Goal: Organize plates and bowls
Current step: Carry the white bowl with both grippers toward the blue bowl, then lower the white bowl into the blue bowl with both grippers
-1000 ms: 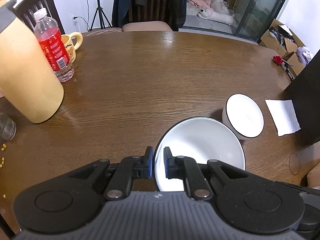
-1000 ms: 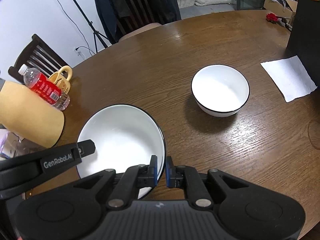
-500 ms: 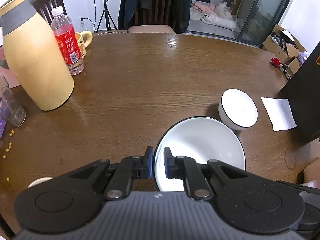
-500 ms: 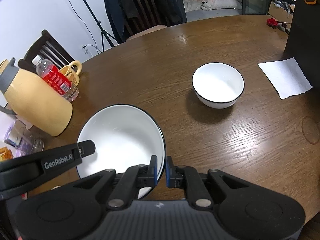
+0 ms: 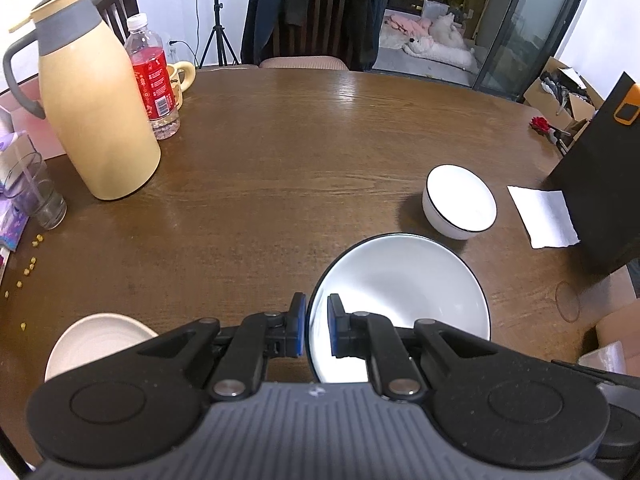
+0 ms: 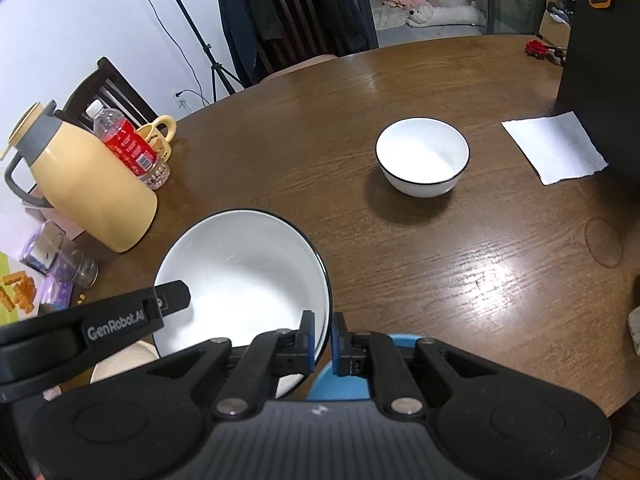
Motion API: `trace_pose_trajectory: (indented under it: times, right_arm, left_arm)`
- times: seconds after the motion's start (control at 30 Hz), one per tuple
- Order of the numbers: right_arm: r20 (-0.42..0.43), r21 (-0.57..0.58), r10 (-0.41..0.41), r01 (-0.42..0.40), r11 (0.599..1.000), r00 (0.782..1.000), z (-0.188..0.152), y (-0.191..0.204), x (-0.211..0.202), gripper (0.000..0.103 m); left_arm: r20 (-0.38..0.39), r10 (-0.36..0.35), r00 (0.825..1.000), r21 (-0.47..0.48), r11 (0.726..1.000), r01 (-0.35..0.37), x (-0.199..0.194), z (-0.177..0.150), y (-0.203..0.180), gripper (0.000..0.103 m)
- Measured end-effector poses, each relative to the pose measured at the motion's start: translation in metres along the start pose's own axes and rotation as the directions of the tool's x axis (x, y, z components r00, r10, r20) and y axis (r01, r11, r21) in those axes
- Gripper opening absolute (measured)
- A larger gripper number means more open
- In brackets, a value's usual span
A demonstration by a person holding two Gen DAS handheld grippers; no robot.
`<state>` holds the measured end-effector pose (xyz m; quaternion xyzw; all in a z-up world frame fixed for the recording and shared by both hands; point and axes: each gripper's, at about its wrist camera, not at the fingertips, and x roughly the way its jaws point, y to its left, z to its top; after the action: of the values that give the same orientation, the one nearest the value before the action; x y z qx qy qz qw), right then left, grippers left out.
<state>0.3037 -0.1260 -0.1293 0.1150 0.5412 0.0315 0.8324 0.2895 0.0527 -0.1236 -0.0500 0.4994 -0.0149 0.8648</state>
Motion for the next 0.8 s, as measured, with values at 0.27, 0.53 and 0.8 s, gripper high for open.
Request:
trace_pose_trajectory:
  times: [0.27, 0.53, 0.8]
  right_arm:
    - [0.010, -0.003, -0.003, 0.003, 1.000, 1.000, -0.022, -0.008, -0.019, 0.008]
    - [0.019, -0.001, -0.007, 0.007, 1.000, 1.000, -0.040, -0.018, -0.034, 0.008]
    - [0.022, 0.006, -0.017, 0.017, 1.000, 1.000, -0.055, -0.032, -0.045, 0.008]
  left_arm:
    - [0.010, -0.004, 1.000, 0.001, 1.000, 0.004, -0.015, -0.021, -0.007, 0.012]
    - [0.016, -0.009, 1.000, 0.002, 1.000, 0.009, -0.027, -0.040, -0.016, 0.012]
    - [0.014, -0.021, 1.000, 0.006, 1.000, 0.021, -0.032, -0.056, -0.028, 0.012]
